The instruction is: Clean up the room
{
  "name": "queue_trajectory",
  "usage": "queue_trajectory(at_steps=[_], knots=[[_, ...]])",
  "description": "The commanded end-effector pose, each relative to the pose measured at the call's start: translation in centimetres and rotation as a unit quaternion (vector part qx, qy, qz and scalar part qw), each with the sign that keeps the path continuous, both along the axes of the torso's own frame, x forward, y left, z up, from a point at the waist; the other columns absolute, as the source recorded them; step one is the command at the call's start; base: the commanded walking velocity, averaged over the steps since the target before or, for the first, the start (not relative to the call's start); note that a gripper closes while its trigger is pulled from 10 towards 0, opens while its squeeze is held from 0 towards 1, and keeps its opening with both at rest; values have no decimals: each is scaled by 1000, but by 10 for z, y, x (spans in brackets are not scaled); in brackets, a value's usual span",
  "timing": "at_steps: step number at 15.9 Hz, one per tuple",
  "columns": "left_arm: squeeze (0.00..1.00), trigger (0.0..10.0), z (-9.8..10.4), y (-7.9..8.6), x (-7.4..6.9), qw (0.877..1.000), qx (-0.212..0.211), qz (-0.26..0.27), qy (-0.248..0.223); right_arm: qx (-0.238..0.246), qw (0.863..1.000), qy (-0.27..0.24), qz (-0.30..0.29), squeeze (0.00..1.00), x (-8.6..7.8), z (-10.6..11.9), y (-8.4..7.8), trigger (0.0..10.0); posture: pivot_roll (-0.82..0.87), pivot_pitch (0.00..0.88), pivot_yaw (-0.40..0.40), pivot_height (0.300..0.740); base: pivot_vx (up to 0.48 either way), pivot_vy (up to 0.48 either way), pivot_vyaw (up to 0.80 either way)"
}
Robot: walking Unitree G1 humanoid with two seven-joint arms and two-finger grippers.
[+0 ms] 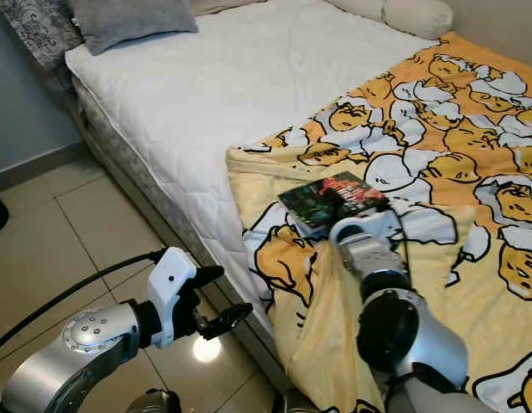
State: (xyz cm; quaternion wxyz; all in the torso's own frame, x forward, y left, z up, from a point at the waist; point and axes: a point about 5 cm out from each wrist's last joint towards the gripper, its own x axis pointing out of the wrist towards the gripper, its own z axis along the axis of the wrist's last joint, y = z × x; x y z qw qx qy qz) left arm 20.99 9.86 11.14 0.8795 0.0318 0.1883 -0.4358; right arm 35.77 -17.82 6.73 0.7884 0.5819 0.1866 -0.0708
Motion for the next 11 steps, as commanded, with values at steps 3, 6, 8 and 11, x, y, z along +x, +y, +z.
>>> queue_trajectory(at_steps=[3,6,8,11], knots=[[1000,10000,-1,1,0,1000,4,4,-1,-15,999,12,38,0,-1,-3,12,0,75,110,-67,740,0,0,0],[1000,10000,-2,1,2,1000,5,7,-2,-26,999,28,34,0,-5,-9,11,0,73,110,-69,740,0,0,0],[1000,10000,-3,1,3,1000,5,8,-2,-36,998,38,28,0,-7,-13,8,0,72,111,-71,740,0,0,0],[1000,10000,-4,1,4,1000,7,12,-3,-53,997,55,21,0,-11,-18,4,0,73,112,-72,740,0,0,0]])
